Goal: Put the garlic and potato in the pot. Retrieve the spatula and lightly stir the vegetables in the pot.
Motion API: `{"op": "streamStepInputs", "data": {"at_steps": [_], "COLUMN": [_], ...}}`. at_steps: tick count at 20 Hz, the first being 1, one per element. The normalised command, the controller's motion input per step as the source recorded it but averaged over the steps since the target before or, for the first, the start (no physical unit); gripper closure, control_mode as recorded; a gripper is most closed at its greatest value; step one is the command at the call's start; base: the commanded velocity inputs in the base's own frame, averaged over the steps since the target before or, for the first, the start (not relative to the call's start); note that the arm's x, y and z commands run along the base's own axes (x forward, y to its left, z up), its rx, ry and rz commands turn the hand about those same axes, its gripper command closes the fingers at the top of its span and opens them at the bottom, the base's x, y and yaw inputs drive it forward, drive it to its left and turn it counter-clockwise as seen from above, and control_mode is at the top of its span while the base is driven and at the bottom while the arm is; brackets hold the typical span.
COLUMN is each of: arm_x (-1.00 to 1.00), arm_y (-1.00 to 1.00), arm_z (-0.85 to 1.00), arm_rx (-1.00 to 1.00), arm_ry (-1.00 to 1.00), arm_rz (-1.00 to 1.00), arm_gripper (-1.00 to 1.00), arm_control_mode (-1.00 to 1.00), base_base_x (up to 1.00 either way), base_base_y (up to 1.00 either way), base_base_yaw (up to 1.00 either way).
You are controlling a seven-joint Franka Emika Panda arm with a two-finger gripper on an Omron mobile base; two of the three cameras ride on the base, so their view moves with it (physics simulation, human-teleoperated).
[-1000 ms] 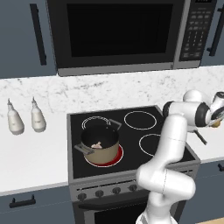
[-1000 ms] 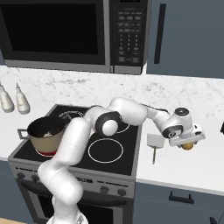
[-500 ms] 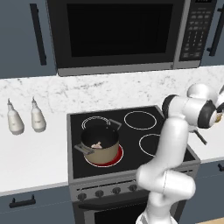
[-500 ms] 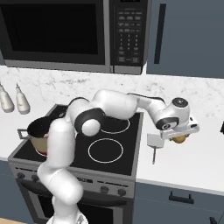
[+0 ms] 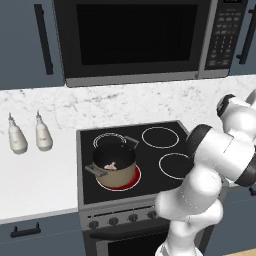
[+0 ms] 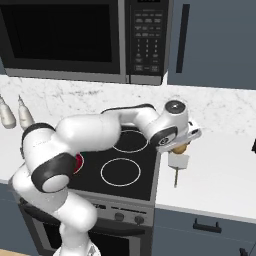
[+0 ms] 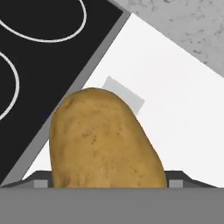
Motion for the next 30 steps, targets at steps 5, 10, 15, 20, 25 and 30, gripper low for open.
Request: {"op": "streamStepInputs", "data": {"at_steps": [5,10,15,20,25,30], "arm_x": [-0.19,-0.12,-0.05,0.0,0.0,0.0], "arm_y": [1.0,1.0,1.0,1.0,1.0,1.0], "arm_z": [0.67,0.46,0.32,0.16,0.0,0.0], "arm_rx": [0.02,0.0,0.0,0.0,0.0,0.0], "arm_ry": [0.1,0.12,0.12,0.14,0.15,0.06], "arm_rz": [0.27,0.28,0.26,0.25,0.24,0.2], "arm_gripper": [1.0,1.0,1.0,1.0,1.0,1.0], "arm_control_mode": [-1.0,-1.0,-1.0,-1.0,-1.0,-1.0], "base_base_x": [0.0,0.0,0.0,0.0,0.0,0.0], "base_base_y": [0.0,0.0,0.0,0.0,0.0,0.0], "base_base_yaw": [0.0,0.0,0.0,0.0,0.0,0.0]}}
